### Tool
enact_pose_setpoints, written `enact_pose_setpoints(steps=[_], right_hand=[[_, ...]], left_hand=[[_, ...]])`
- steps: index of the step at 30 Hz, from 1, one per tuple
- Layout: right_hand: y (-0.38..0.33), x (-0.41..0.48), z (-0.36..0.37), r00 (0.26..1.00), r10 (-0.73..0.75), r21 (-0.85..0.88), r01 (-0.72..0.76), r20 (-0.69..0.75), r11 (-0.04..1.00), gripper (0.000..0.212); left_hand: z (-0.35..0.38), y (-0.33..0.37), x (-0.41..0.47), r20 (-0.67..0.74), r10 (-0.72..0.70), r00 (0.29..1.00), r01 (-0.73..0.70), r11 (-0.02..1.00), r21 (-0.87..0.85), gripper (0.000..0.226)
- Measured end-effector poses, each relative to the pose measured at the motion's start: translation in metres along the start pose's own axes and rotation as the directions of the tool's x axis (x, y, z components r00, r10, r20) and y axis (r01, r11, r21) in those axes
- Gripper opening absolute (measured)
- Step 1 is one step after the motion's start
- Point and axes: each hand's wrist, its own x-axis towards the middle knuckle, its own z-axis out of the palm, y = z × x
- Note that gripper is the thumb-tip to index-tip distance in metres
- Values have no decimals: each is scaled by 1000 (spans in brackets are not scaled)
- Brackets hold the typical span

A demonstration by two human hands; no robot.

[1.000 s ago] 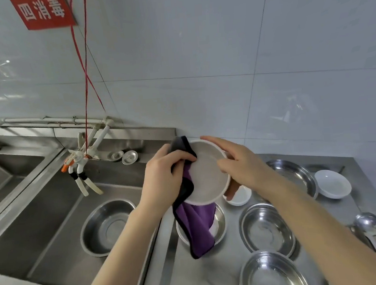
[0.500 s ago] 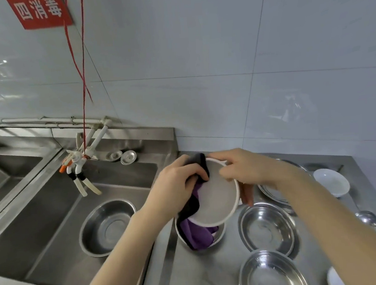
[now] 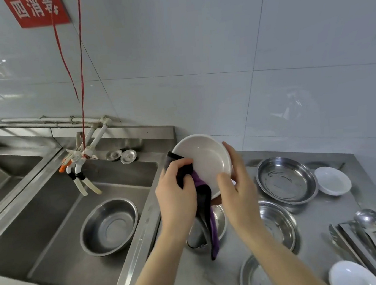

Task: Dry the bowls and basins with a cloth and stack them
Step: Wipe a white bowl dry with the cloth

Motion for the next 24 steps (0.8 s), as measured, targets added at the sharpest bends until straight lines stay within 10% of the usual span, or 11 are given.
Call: enact_pose_setpoints(steps=[8,17,24], right_hand=[[-28,48,-36,878,154,-293,-17,452,956,50],[-9,38,-13,995,-101,-106,103,24,989,48],[-13,40,-28,983,-78,-182,108,165,977,47]], left_hand=[[-16,-3,43,309,414,856,-485,850,206,35],[10,10,-2,-28,35,999,-35,999,7,31],[-9,8,26,136,225,965,-251,941,225,28]])
